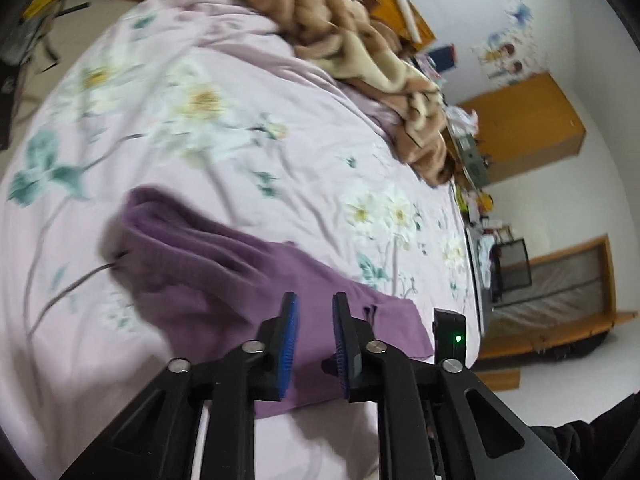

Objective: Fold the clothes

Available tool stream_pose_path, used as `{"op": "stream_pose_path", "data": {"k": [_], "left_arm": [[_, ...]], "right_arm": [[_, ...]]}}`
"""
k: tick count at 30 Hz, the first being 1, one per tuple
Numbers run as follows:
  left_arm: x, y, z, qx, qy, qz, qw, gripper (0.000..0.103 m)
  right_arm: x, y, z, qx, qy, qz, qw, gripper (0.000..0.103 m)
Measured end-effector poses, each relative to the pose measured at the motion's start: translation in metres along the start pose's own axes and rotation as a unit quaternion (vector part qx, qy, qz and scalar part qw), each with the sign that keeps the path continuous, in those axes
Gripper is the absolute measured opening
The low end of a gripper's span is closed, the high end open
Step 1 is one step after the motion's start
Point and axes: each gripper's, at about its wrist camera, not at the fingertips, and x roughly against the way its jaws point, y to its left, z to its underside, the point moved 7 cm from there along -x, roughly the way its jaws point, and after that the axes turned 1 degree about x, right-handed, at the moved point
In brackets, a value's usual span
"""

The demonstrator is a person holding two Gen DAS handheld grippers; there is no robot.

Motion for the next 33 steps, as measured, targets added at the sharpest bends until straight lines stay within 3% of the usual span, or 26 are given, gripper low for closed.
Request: {"op": "stream_pose_path", "data": {"k": [3,5,8,9,12,15,23,33], "left_arm": [[-0.017,-0.008,0.004,-0.008,0.006,-0.031,0.9995,0.010],[-0.017,0.006,0.008,0.017,0.005,-0.062,0.9979,0.013],[-0.013,0.036,0.015,0.054,0.005,-0.118,0.9915,0.027],[-0.010,0.046,0.017,0.068,0.006,-0.127,0.9895,0.028],[-0.004,0.063,0.019,0.094,0.009,-0.133,0.9867,0.028],[-0.003,0.073,0.021,0.089,0.019,-0.145,0.9853,0.036],[-0.012,0.109,0.037,0.115,0.049,-0.151,0.9807,0.036],[-0.003,0.139,0.035,0.140,0.050,-0.142,0.9786,0.036]], "right_arm": [[0.002,-0.010,-0.002,-0.011,0.000,0.001,1.000,0.023],[0.006,-0.018,0.000,-0.022,-0.006,-0.018,1.000,0.023],[0.011,-0.020,-0.004,-0.030,-0.016,-0.054,0.998,0.025],[0.012,-0.018,-0.007,-0.034,-0.019,-0.070,0.997,0.031],[0.000,0.005,-0.027,-0.035,-0.024,-0.130,0.991,0.038],[-0.012,0.028,-0.052,-0.003,-0.029,-0.151,0.988,0.040],[-0.058,0.066,-0.102,0.021,-0.017,-0.156,0.987,0.046],[-0.095,0.076,-0.128,0.051,-0.001,-0.129,0.990,0.049]]}}
